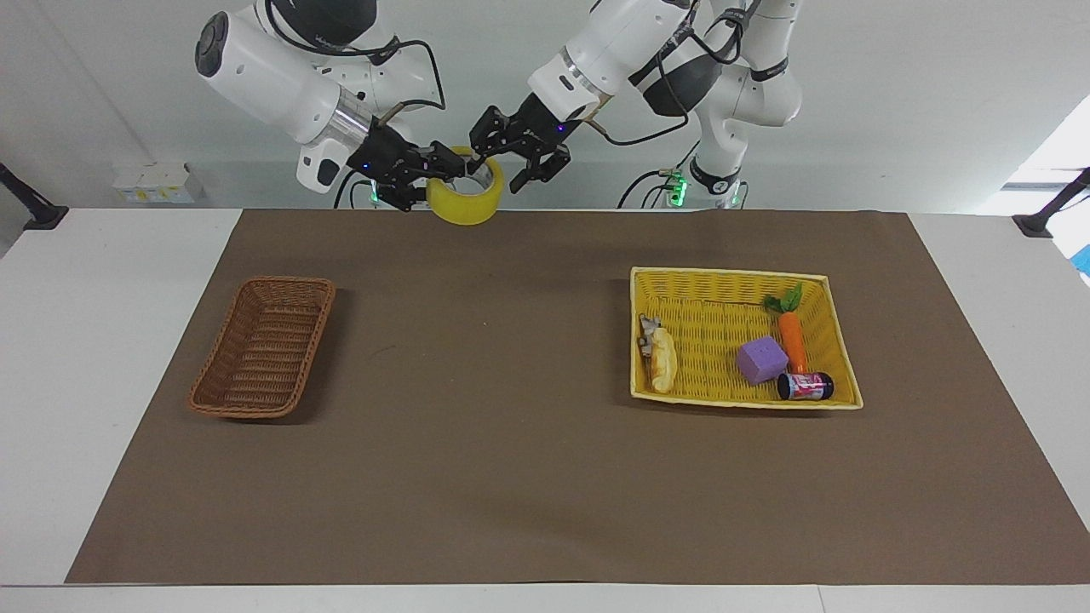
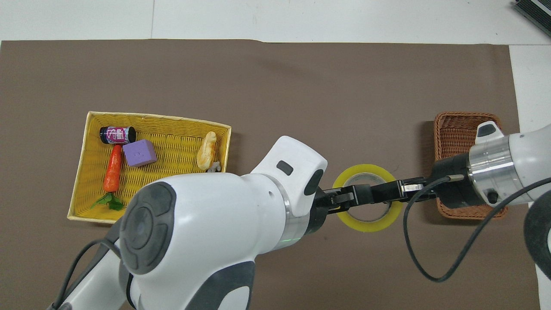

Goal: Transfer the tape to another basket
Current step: 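Grasp the tape rim with the right gripper while the left gripper holds, then release the tape with the left gripper and carry it over the basket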

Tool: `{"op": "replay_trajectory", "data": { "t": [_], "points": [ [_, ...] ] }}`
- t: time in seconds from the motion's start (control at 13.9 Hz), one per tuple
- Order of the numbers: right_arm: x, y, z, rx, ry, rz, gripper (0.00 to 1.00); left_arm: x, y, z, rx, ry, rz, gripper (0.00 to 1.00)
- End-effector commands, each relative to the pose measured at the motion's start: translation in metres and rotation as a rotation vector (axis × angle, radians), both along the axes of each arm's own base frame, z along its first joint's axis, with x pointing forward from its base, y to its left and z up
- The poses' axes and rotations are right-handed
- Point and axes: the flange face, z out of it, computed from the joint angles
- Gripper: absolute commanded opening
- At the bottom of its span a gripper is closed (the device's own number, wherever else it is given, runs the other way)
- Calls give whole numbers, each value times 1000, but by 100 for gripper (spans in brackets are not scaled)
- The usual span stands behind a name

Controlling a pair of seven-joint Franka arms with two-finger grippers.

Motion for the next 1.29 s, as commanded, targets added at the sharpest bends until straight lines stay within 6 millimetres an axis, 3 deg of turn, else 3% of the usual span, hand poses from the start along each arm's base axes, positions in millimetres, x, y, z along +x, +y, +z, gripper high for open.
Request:
{"op": "replay_trajectory", "data": {
  "t": [0.0, 0.22, 0.43, 0.57, 0.72, 0.86, 1.0, 1.22],
  "points": [
    [-5, -3, 5, -4, 6, -12, 0, -3, 22, 17, 8, 35, -12, 100],
    [-3, -5, 6, -4, 1, -16, 0, 16, 45, 12, 36, 59, 22, 100],
    [2, -35, 17, 1, -17, -66, 0, 47, 81, 4, 121, 20, 79, 100],
    [4, -72, 25, 6, -11, -113, 0, 70, 112, -3, 180, -8, 113, 100],
    [4, -123, 29, 8, -9, -203, 0, 83, 139, -8, 213, -7, 93, 100],
    [7, -163, 25, -116, -52, -281, 0, 96, 169, -14, 272, -4, 93, 100],
    [19, -181, 12, -239, -93, -317, 0, 103, 190, -19, 405, -43, 87, 100],
    [36, -239, -28, -249, -96, -339, 0, 108, 209, -23, 470, -44, 65, 100]
  ]
}}
